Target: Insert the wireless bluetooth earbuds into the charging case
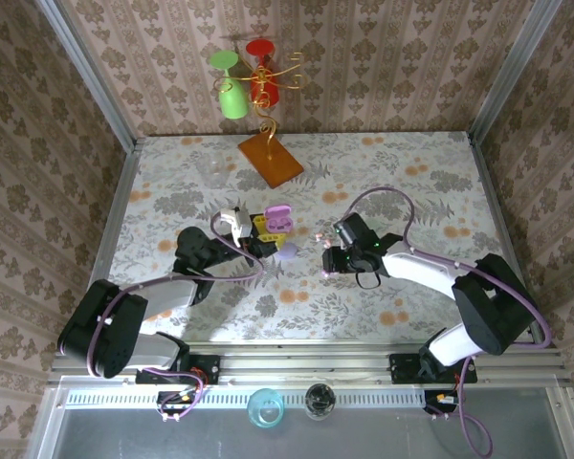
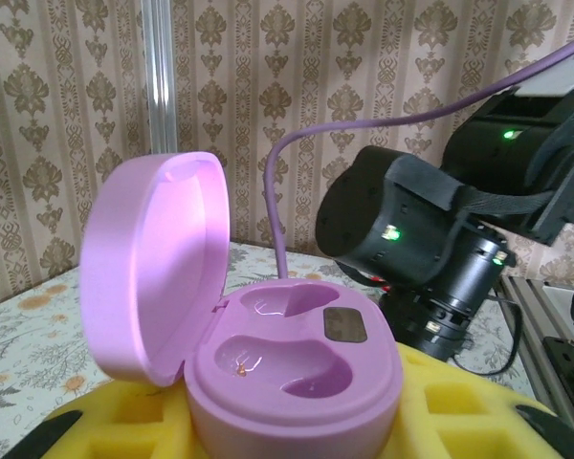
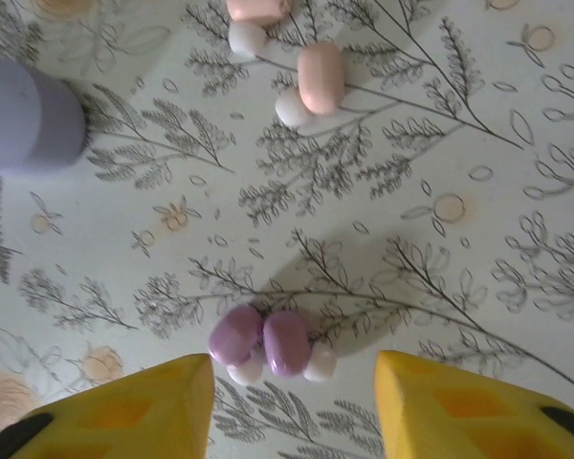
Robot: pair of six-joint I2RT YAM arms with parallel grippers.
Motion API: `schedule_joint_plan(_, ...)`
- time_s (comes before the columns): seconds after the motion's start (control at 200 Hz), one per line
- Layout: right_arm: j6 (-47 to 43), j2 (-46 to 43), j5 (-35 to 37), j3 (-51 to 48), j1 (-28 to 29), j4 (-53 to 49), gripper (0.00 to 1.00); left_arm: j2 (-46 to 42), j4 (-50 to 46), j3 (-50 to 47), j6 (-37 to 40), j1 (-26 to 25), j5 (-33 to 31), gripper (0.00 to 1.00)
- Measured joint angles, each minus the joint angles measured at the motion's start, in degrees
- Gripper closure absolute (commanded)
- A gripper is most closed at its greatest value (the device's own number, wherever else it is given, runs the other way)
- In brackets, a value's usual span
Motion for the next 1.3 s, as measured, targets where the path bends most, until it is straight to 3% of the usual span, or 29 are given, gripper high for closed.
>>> schedule_joint_plan(0.38,-3.69,10.32,11.39,9.07,7.32,-7.87,0.65,-0.92,-0.94,-0.59,0.0,1.07,0.02,0.74)
schedule_joint_plan(0.6,-4.81,12.33,13.49,10.32,7.93,-8.76,0.72,-7.15,-3.17,-4.07,0.0,8.0,-0.02,0.75)
schedule_joint_plan(0.73,-4.92,12.59,14.43,10.43,7.93,-8.94,0.75,-11.23,-6.93,-4.42,0.74,9.18,0.0,0.74)
schedule_joint_plan(0.95,-4.87,12.72,14.8,10.54,7.93,-9.94,0.69,-14.53,-11.82,-4.42,2.67,9.22,-0.24,0.74)
schedule_joint_plan(1.3,-4.66,8.98,14.78,10.12,7.93,-10.19,0.7,-14.56,-13.31,-4.46,3.48,9.22,-0.46,0.74)
